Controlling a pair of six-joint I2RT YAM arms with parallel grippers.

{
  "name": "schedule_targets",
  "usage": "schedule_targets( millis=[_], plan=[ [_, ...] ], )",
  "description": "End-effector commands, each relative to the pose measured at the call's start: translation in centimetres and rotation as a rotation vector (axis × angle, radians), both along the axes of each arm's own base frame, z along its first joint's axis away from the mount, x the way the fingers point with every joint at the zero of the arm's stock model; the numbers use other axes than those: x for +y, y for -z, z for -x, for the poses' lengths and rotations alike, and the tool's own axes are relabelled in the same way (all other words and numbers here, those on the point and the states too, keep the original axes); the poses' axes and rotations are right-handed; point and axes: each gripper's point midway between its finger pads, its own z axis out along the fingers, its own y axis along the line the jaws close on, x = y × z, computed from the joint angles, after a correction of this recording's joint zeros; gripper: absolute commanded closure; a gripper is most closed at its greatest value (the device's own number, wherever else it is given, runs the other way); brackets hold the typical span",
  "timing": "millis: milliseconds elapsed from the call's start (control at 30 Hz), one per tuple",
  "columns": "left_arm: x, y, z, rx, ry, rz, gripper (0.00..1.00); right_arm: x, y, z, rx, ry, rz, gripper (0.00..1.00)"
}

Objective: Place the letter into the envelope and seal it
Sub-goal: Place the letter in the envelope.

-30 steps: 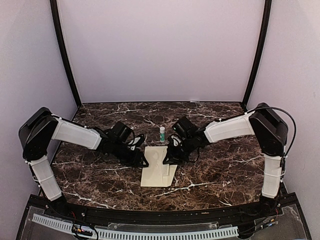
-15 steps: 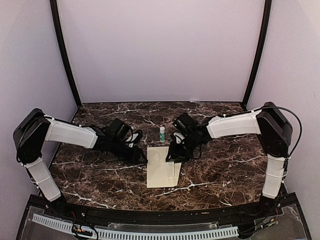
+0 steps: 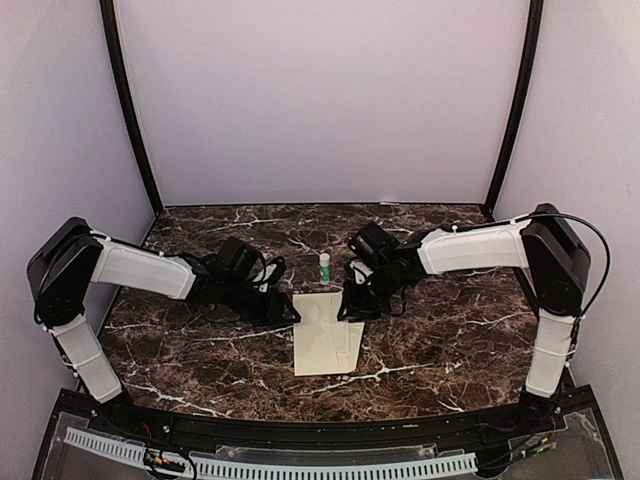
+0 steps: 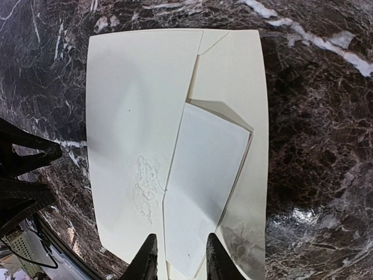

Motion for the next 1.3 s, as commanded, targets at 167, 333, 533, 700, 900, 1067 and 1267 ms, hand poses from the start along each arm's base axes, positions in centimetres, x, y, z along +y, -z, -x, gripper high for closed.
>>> schedule_targets(
  millis=[167,333,533,700,900,1067,1267],
  plan=[
    [-0.4,1.2,0.7,0.035,0.019,0.013,0.59,-0.1,0.5,-0.3,-0.021,0.001,0.010,0.74],
    [-0.4,1.8,0.8,0.046,0.023,0.006,0.60,-0.2,1.2,-0.2,-0.012,0.000,0.015,0.72],
    [-0.7,2.4,0.9,0.058,0.035,0.001,0.61,0.1,1.8,-0.1,-0.004,-0.003,0.010,0.70],
    [-0.9,2.7,0.9,0.060,0.042,-0.002,0.62,0.0,2.4,-0.1,0.002,-0.001,0.021,0.70],
    [-1.1,3.1,1.0,0.067,0.050,-0.008,0.65,-0.1,2.8,-0.1,0.003,-0.003,0.030,0.71],
    [-1.1,3.3,1.1,0.070,0.053,-0.012,0.66,0.1,3.2,0.0,0.007,-0.010,0.028,0.74],
    [-1.2,3.6,1.1,0.074,0.054,-0.017,0.67,0.4,3.4,-0.2,0.005,-0.020,0.022,0.74]
  ],
)
